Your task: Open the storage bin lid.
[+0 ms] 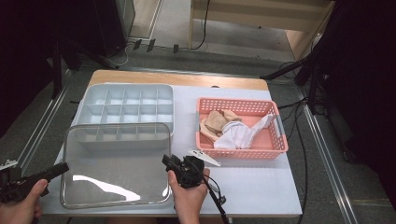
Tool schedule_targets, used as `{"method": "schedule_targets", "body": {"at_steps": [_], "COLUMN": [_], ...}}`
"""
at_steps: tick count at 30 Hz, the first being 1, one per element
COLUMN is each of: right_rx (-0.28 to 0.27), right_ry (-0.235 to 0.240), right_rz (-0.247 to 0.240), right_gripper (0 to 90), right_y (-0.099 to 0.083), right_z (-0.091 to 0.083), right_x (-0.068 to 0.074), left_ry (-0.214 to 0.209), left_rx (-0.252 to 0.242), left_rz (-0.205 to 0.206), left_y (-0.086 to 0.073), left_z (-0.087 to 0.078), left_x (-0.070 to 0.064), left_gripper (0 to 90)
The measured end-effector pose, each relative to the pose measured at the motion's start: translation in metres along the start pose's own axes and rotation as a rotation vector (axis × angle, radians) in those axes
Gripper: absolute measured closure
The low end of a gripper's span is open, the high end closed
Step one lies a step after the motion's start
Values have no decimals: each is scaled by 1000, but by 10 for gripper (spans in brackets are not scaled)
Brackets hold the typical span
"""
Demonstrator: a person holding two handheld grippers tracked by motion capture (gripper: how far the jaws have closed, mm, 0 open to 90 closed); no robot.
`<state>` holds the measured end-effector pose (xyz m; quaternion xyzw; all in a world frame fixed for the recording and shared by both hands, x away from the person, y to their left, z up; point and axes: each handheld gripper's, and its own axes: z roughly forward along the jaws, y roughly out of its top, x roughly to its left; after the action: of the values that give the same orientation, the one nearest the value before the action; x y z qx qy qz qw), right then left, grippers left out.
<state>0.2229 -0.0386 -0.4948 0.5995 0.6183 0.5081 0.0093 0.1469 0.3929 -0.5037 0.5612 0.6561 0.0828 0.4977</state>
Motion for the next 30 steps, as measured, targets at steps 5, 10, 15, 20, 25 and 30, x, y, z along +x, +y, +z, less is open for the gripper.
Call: {"method": "schedule_targets", "body": {"at_steps": [5,10,15,20,25,30], "right_rx": [2,6,8,18,17,17], "right_ry": [5,10,7,12,10,13], "right_rz": [1,3,4,9,9,3], "right_gripper": [654,654,654,654,654,652], "right_y": [-6,-12,-17,-21,-27,-34], "right_z": [-2,-4,-6,-8,-8,-9], "right_x": [-1,-2,-3,-4,-3,-2], "left_ry": [5,3,3,2,11,14], "left_rx": [0,5,6,5,6,5], "left_rz": [-2,0,-4,-8,-13,-16], "left_y": [-6,-10,-15,-19,-24,-28], "left_z": [-4,-8,-9,-13,-16,-21], "left_x": [-1,-1,-1,-1,1,3], "left_gripper": [696,696,696,697,696,697]}}
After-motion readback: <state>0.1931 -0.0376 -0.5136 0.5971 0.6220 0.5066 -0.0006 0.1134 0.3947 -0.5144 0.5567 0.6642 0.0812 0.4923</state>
